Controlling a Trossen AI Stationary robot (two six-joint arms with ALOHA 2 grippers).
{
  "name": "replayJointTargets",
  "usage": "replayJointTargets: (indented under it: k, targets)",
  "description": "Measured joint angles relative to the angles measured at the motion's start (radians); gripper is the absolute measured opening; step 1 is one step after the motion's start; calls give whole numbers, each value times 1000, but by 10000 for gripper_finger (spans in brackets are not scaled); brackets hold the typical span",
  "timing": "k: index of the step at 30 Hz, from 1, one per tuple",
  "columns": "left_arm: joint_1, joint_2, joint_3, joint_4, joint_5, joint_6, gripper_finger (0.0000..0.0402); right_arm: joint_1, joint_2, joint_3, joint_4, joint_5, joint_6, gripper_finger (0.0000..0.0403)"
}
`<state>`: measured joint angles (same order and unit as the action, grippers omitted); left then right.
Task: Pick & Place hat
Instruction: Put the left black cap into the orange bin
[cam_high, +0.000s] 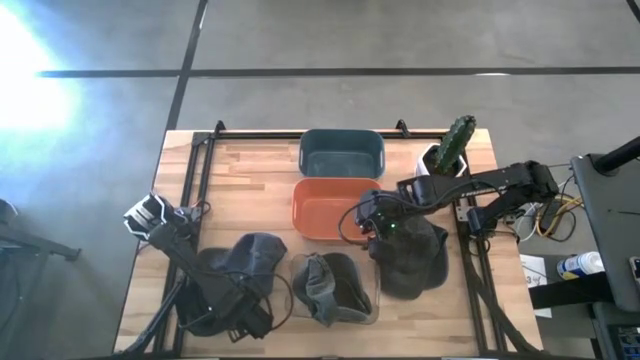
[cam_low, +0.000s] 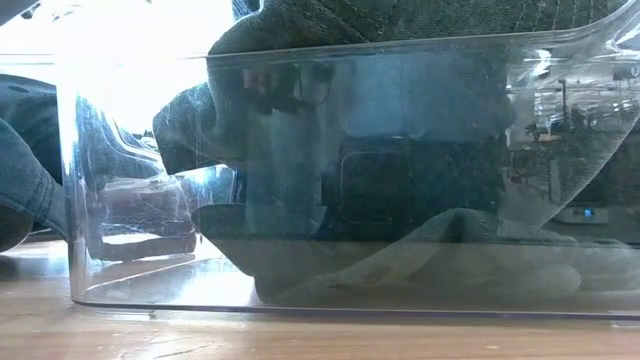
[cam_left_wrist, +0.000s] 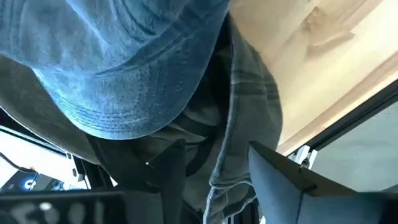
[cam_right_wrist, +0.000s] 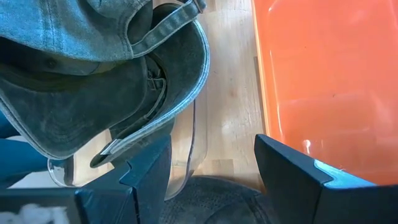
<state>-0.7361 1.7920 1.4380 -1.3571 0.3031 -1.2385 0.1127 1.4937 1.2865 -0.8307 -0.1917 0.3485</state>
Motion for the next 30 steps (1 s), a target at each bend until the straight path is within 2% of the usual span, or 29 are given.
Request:
replayJointTargets:
  k: [3,10,13,17,23,27,30]
  targets:
    - [0,0,-32,45,25,1,176,0,0,-5,2,0,0,226]
    - [0,0,-122,289,134,2,176,0,0,-34,3,0,4,226]
    - [0,0,-135,320,150,5,175,0,0,-50,3,1,16,226]
    - [0,0,-130,321,134,28,145,0,0,-63,2,1,21,226]
    - [14,-12,-109,325,3,38,22,0,0,-63,10,1,26,226]
    - [31,-81,-88,317,-163,-31,6,0,-4,-60,29,1,26,226]
    - [47,-167,-54,296,-358,-111,4,0,-20,-60,51,5,26,226]
